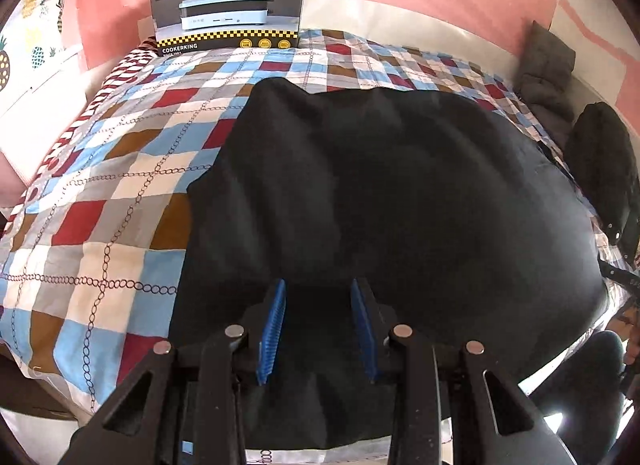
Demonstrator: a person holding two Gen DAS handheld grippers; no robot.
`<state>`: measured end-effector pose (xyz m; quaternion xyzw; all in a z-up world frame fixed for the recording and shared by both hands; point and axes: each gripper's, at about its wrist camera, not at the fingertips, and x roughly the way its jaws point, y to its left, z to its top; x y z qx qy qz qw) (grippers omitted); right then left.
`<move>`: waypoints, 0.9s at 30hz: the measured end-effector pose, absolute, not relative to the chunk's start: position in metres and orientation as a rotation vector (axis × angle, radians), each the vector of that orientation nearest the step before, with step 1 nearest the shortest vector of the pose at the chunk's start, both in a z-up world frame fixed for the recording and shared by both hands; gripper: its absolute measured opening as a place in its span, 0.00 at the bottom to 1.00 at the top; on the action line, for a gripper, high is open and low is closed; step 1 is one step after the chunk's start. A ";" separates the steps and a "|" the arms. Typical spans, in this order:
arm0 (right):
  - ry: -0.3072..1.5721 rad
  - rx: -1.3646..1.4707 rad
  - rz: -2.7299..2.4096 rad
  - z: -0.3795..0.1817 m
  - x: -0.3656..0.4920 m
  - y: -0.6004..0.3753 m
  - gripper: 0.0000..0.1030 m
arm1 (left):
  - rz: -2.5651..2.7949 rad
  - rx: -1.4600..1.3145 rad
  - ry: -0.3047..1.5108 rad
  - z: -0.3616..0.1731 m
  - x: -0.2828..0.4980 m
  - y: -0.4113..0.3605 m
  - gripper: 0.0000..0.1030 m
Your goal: Fold large clothes
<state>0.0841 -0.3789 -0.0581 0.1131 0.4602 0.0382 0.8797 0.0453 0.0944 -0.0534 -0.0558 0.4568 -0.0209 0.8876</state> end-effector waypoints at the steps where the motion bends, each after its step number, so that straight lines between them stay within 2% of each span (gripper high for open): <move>1: 0.960 0.214 0.067 -0.053 0.084 -0.376 0.02 | -0.040 -0.118 0.952 -0.051 0.046 0.094 0.35; 4: 0.930 0.162 0.077 -0.039 0.076 -0.365 0.03 | -0.044 -0.116 0.941 -0.044 0.041 0.093 0.35; 8: 0.917 0.179 0.088 -0.040 0.068 -0.362 0.22 | -0.005 -0.142 0.941 -0.047 0.037 0.104 0.35; 9: 0.931 0.184 0.081 -0.044 0.070 -0.363 0.24 | 0.009 -0.151 0.943 -0.049 0.037 0.108 0.35; 17: 0.918 0.177 0.088 -0.033 0.081 -0.361 0.24 | 0.029 -0.226 0.918 -0.032 0.052 0.133 0.35; 27: 0.889 0.200 0.146 -0.024 0.171 -0.353 0.24 | -0.026 -0.147 0.900 -0.026 0.141 0.112 0.35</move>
